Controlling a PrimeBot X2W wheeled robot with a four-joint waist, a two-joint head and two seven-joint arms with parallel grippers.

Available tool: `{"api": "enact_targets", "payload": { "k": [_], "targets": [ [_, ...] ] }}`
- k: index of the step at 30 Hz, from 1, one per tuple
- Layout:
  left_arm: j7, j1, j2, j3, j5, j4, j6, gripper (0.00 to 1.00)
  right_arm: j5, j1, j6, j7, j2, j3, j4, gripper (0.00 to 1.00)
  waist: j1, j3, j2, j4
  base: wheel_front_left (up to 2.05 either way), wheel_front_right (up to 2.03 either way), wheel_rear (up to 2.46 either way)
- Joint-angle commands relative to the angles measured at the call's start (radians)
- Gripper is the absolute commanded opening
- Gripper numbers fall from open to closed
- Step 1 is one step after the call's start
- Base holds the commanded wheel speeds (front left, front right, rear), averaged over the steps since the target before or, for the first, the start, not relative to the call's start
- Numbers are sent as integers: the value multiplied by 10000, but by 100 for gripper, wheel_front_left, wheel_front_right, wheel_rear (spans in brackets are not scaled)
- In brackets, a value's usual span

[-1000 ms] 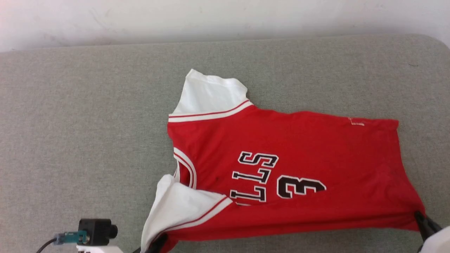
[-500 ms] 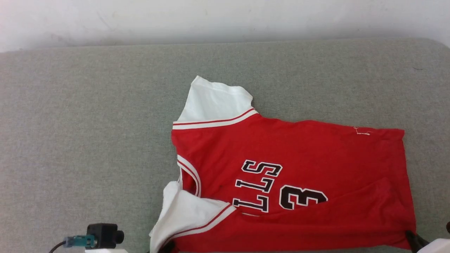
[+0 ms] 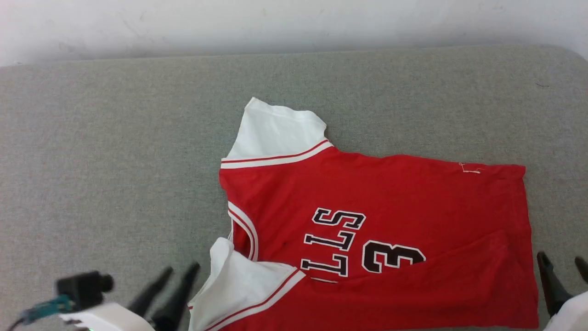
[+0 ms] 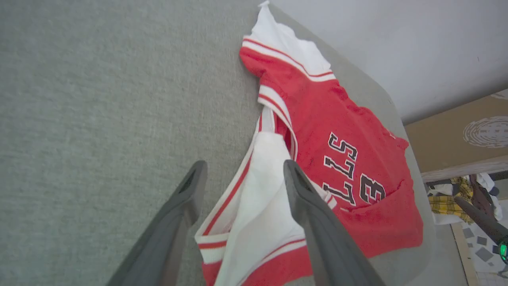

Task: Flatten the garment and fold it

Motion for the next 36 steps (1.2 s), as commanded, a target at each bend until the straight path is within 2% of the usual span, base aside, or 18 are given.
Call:
{"api": "enact_targets", "payload": {
  "k": [1,5,9,12,19,22,25,28,36],
  "targets": [
    [-303,-166,19,194,200,-167,-61,100,-136,-182,-7,-154,20,26,-95,100,0,56,0,-33,0,0,0],
    [-1880,-1236,60,855,1400,-606,-19,100,-461,-798,-7,-1095,20,101,-354,100,0,315,0,-103,0,0,0],
    [-2745,-2977,327,809,2852,-361,30,100,-767,-1570,-7,-2222,20,388,-477,100,0,813,0,-225,0,0,0],
    [-2803,-4656,533,413,3596,184,-158,100,-1004,-2180,-7,-2955,20,732,-394,100,0,1299,0,-323,0,0,0],
    [-2008,-8678,860,-712,4440,1787,-1158,100,-1428,-3417,-7,-4351,20,1658,73,100,0,2605,0,-710,0,0,0],
    [-1479,-9859,981,-1223,4416,2472,-1514,100,-1485,-3763,-7,-4643,20,1970,437,100,0,3077,0,-927,0,0,0],
    [-362,-10467,1291,-1993,3923,3159,-1746,100,-1437,-4042,-7,-4880,20,2199,862,100,0,3373,0,-1134,0,0,0],
    [735,-10805,1690,-2606,3206,3525,-1808,100,-1354,-4188,-7,-5074,20,2260,1214,100,0,3561,0,-1317,0,0,0],
    [2553,-11385,2496,-3594,1569,4133,-1822,100,-1162,-4318,-7,-5324,20,2228,1658,100,0,3965,0,-1685,0,0,0]
  ]
}}
